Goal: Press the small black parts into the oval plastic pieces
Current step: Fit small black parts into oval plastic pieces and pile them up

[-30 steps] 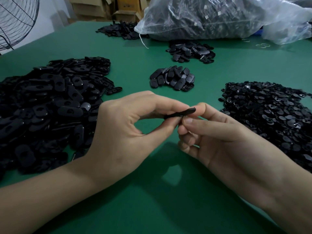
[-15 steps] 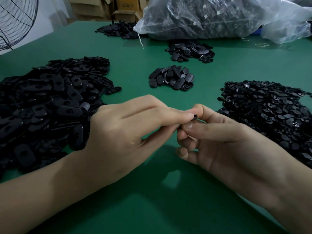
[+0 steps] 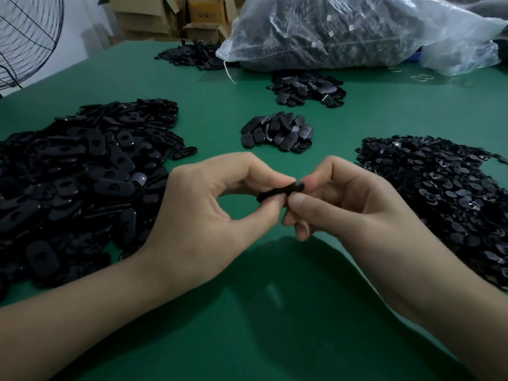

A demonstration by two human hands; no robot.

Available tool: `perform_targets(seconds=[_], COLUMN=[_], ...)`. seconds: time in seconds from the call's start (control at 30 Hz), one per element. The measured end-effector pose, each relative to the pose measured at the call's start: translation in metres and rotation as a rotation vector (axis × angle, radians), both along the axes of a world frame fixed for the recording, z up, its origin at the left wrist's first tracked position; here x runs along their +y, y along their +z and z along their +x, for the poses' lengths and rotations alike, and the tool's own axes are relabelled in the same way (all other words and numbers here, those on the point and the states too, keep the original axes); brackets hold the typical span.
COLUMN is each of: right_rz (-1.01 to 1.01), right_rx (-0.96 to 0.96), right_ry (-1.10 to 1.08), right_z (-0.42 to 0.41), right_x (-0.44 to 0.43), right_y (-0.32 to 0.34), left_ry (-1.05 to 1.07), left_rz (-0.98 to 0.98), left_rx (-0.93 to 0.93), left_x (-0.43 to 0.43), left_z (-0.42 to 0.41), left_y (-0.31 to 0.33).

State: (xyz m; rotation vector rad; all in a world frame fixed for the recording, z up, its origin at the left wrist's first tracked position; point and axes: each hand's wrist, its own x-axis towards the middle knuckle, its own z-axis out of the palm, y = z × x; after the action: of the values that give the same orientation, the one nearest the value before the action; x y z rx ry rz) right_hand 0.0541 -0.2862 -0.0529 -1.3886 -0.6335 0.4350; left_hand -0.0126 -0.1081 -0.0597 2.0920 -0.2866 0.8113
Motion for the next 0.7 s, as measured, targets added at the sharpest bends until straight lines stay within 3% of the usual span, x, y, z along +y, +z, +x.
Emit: perform_targets(seconds=[0.17, 0.37, 0.47, 0.63, 0.7], right_rz=[-0.192, -0.234, -0.263, -0.182, -0.147], right_rx=[-0.334, -0.338, -0.297, -0.093, -0.044], right_ry=[-0.105, -0.104, -0.1, -0.086, -0.082], right_z=[0.005, 0.012, 0.014, 0.018, 0.02], right_x=[-0.002, -0.005, -0.005, -0.007, -0.009], right_y=[-0.005, -0.007, -0.007, -0.006, -0.003], left_ry=[-0.128, -0.199, -0.154, -0.203, -0.247], left_rz=[-0.297, -0.373, -0.223, 0.32, 0.349], left_rx=[0.227, 0.368, 0.448, 0.344, 0.383], left_x=[0.001, 0.004, 0.005, 0.014, 0.019], left_z=[0.004, 0.008, 0.008, 0.012, 0.02], left_y=[-0.005, -0.001, 0.004, 0.026, 0.036])
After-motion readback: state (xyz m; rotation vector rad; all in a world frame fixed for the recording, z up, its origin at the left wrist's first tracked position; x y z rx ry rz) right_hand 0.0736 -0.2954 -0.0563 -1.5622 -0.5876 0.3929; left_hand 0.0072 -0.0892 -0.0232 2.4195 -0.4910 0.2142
